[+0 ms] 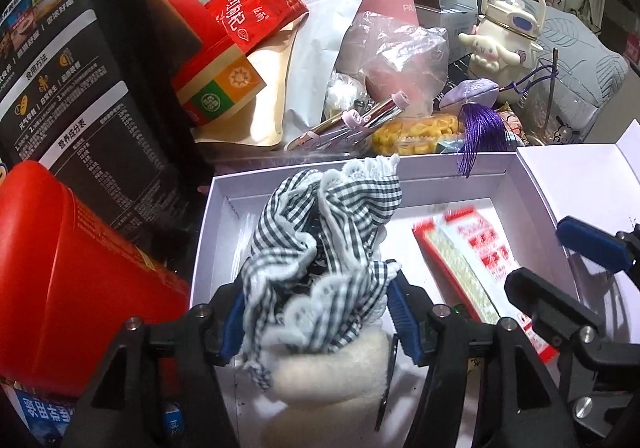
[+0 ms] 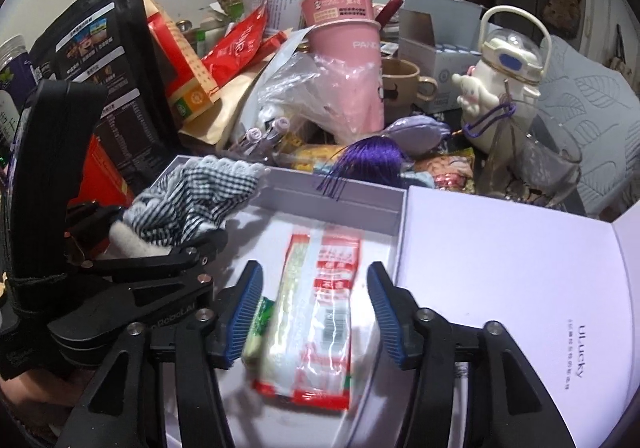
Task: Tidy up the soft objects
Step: 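Open both grippers to drop the cloth and sauce packet into the box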
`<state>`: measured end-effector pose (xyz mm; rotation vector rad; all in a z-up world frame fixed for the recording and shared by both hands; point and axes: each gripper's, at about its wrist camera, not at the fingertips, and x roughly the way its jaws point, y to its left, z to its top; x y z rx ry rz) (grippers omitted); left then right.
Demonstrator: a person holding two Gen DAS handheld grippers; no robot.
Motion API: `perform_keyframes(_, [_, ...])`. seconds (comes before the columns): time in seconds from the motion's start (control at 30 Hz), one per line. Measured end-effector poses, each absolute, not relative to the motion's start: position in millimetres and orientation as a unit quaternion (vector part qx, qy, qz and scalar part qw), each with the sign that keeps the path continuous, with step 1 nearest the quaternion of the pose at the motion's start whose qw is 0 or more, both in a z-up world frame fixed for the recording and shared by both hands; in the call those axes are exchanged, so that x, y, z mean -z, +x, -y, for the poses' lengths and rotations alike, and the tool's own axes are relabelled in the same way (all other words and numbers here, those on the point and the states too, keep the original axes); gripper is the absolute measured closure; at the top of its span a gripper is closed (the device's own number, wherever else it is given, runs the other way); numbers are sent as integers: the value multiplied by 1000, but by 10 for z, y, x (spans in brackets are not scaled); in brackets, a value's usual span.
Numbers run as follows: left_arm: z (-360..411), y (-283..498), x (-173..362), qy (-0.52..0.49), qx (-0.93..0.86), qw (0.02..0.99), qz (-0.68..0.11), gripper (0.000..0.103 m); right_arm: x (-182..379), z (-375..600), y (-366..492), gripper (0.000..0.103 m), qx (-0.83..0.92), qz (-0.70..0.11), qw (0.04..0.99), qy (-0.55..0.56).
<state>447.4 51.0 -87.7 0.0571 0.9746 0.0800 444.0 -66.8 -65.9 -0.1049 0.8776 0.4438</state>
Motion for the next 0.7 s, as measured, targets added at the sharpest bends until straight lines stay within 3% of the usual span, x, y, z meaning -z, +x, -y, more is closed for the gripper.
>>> perform_keyframes(0.23, [-492,4434,768,31,-34,886,-461,36,577,706,4407,43,-213,-414,884,-48])
perform_keyframes(0.33, [-515,4375,666,26,-40,893,-448,30,494,762,4329,43,-212,-404,889,-37])
perform_keyframes(0.7, [-507,4028,105,18,-45,921,-387,29,-13,958,4013,43,-200,-354,913,-36])
